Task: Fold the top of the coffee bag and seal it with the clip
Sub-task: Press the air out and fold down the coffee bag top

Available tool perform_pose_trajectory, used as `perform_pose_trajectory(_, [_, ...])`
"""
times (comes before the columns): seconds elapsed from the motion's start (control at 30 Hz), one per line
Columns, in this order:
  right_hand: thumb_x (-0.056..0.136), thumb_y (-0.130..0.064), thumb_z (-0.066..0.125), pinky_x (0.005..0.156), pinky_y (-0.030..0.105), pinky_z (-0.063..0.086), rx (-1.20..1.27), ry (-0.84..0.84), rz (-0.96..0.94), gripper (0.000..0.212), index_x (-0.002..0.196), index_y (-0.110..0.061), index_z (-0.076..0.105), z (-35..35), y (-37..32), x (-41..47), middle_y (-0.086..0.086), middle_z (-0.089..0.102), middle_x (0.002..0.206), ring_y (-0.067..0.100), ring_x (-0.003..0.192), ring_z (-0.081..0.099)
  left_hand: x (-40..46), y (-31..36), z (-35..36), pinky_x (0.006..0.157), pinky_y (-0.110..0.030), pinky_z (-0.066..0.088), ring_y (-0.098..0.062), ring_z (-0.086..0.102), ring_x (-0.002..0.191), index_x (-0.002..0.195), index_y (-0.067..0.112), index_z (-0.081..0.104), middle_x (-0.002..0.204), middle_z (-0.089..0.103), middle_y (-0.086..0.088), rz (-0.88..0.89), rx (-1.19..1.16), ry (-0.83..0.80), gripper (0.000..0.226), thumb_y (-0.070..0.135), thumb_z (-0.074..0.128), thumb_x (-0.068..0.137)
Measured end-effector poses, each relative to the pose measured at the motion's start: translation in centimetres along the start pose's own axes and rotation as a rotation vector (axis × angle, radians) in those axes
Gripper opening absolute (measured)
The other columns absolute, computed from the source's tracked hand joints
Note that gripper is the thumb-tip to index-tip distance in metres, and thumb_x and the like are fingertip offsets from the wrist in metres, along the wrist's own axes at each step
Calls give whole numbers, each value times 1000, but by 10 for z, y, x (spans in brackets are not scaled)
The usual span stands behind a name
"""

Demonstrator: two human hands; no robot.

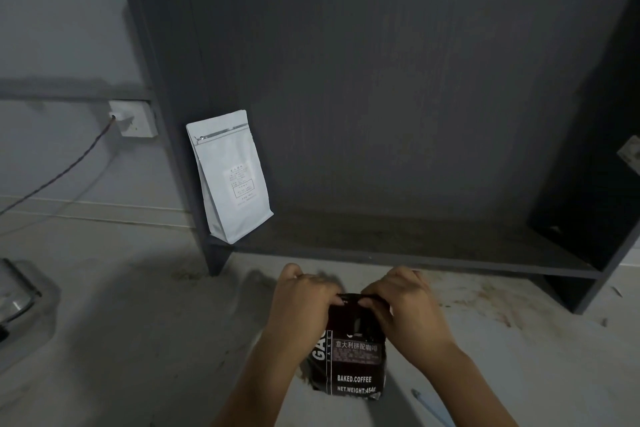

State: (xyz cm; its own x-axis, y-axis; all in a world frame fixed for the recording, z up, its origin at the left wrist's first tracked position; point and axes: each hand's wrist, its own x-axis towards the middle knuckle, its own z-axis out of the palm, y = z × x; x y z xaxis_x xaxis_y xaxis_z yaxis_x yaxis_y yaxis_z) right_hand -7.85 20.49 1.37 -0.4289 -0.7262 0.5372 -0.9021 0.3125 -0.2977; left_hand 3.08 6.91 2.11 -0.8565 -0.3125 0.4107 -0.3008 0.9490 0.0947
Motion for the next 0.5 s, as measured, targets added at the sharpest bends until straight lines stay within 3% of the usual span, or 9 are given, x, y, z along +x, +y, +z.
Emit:
perform_pose_trajectory(0.23, [70,-29,48,58,30,37,4,98,80,23,53,-20,59,5,-2,-1,-7,62,51,9,65,42,-1,-1,6,68,-25,26,-4,52,40,51,24,59,46,66,11,-14,12,26,17,23,73,58])
perform_pose_trajectory(0.37, [70,-32,61,61,27,38,-10,68,79,13,60,-25,65,2,-1,0,-11,65,55,12,64,52,-3,-3,6,69,-25,26,-3,54,43,51,24,59,49,67,13,-25,-14,45,14,21,71,58])
perform_pose_trajectory(0.5, [70,-21,76,63,23,44,66,64,74,8,72,-22,69,0,10,-10,-8,68,66,12,71,57,-6,-5,5,68,-25,27,-2,54,42,51,24,59,49,67,15,-36,-37,58,12,22,67,59])
